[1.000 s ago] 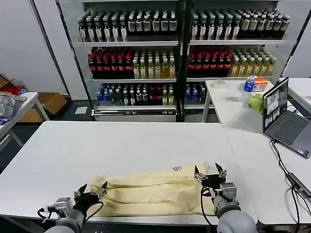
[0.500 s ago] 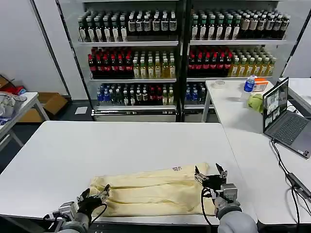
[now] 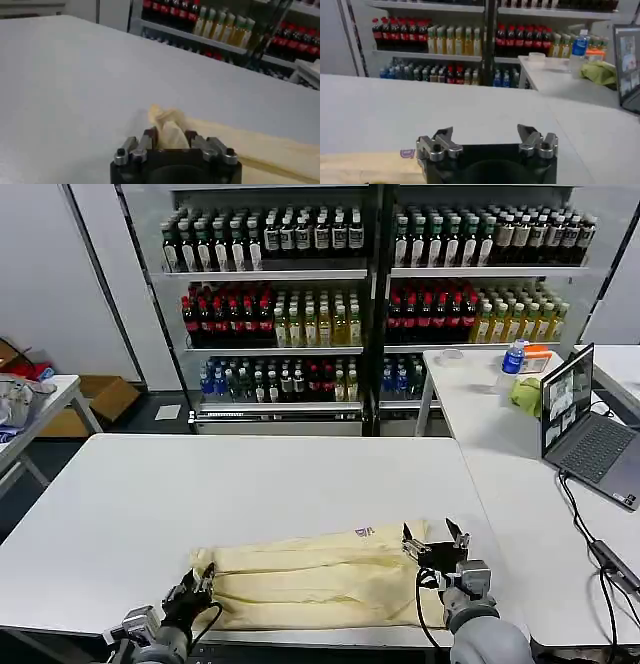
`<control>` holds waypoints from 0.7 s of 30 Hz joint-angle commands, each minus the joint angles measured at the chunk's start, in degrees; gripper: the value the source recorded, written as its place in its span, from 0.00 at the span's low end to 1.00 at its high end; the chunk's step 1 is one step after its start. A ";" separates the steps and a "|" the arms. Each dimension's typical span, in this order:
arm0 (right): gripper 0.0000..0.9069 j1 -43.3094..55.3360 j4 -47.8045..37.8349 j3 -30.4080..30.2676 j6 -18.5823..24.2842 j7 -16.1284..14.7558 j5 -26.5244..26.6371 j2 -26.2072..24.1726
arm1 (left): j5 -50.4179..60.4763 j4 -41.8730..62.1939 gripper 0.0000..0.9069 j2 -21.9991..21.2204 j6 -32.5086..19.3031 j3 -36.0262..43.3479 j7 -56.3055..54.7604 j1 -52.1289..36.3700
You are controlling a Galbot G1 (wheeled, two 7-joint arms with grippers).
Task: Fold and organize the clothes.
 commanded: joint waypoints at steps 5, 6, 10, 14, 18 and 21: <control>1.00 0.17 -0.08 0.01 0.03 0.14 0.10 0.06 | -1.32 -0.57 0.01 0.98 -0.68 -2.43 -0.12 -0.37; 1.00 0.18 -0.06 0.02 0.04 0.16 0.11 0.06 | -1.33 -0.75 0.02 1.51 -0.76 -2.99 -0.08 -0.51; 1.00 0.34 -0.10 0.18 0.05 0.24 0.24 0.06 | -1.53 -0.70 0.01 4.10 -1.02 -5.83 0.23 -1.30; 1.00 0.36 0.01 0.24 0.05 0.26 0.27 0.09 | -3.92 1.10 0.01 8.17 -0.90 -9.79 0.32 -2.90; 1.00 0.36 0.05 0.32 0.04 0.29 0.29 0.13 | -4.41 3.99 0.01 13.92 -1.18 -13.36 0.94 -5.11; 1.00 0.56 0.07 0.23 0.03 0.26 0.29 0.12 | -4.41 6.98 0.02 18.20 -1.24 -15.58 1.70 -6.84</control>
